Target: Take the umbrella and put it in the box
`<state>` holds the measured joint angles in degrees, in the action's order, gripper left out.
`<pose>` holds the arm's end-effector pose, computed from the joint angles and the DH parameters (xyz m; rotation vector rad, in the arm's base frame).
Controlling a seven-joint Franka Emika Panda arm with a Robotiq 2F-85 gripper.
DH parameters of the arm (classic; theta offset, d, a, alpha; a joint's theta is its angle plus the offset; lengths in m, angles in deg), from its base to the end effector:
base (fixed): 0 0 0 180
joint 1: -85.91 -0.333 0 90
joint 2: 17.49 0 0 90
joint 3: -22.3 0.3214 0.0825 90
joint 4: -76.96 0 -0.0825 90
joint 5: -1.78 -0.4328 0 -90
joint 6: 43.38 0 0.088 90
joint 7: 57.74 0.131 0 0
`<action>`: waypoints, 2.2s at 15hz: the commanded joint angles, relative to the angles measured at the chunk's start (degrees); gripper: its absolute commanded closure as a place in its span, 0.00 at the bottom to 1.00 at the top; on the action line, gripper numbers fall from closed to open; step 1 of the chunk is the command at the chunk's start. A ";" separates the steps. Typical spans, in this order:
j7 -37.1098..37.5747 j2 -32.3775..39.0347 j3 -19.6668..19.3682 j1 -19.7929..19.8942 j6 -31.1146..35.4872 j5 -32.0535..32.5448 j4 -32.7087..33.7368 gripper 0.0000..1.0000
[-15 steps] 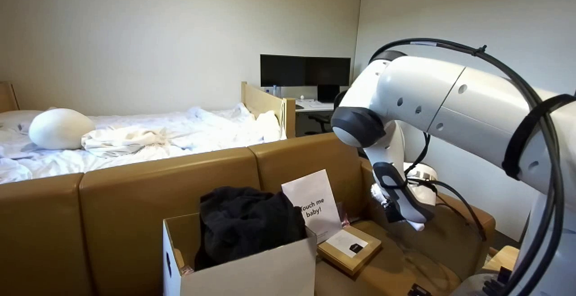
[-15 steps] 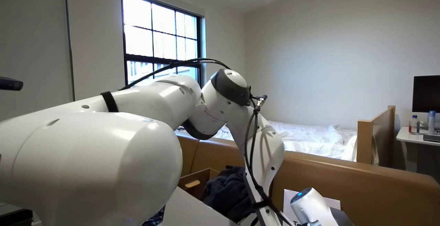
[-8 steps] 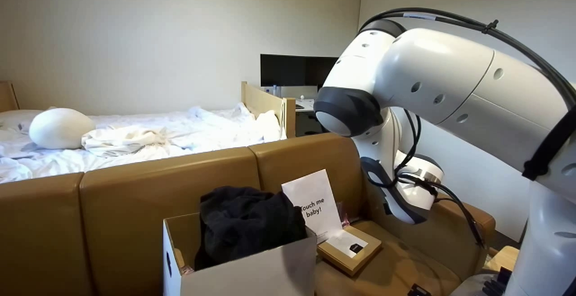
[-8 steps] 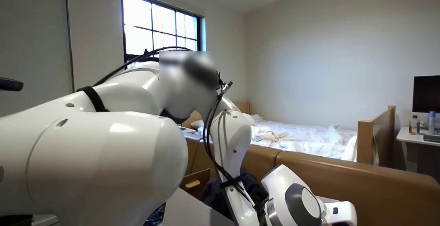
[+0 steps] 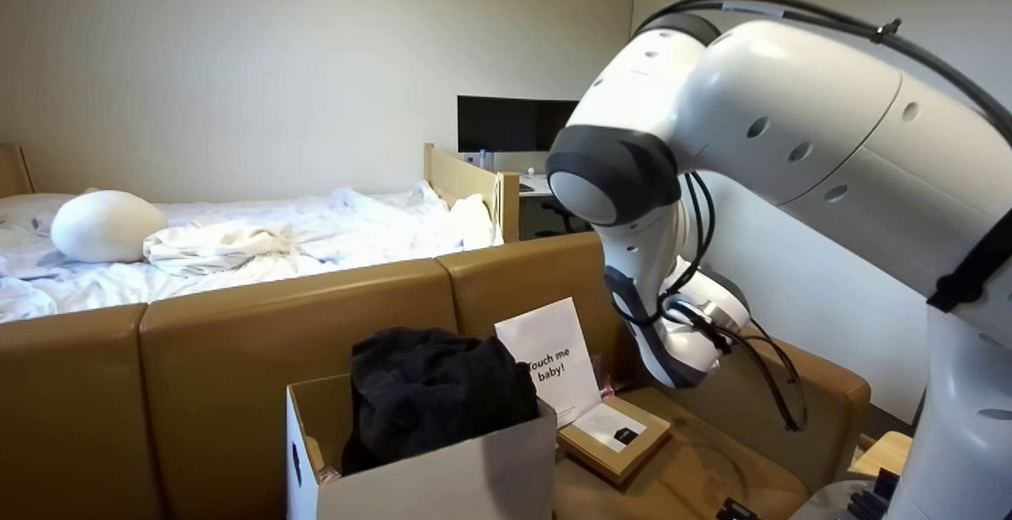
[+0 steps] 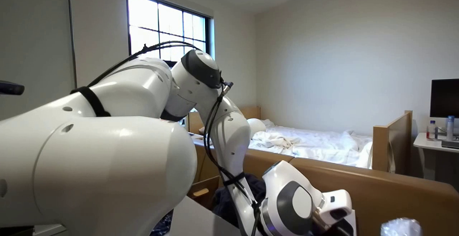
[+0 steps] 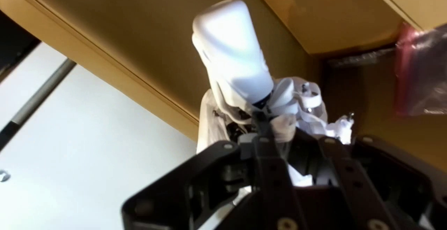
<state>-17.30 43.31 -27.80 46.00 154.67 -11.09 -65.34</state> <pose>0.4370 -0.2255 0.0465 2.2798 -0.8474 0.6535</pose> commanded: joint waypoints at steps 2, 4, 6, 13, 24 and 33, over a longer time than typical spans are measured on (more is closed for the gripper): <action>-14.42 -10.75 -7.88 -16.10 -0.05 -10.42 -7.45 0.94; -20.58 -12.57 -12.06 -23.45 -0.19 -12.75 -10.41 0.94; -25.26 -13.02 -14.96 -29.60 0.93 -12.54 -13.43 0.94; -30.68 -9.12 -18.79 -50.64 0.56 -12.06 -16.97 0.94; -25.59 -9.87 -27.23 -48.43 -5.70 -16.64 -5.56 0.94; -29.50 -21.42 -32.99 -32.65 -31.05 -5.94 8.24 0.94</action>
<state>-42.29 33.02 -60.86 9.15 125.85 -22.89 -59.72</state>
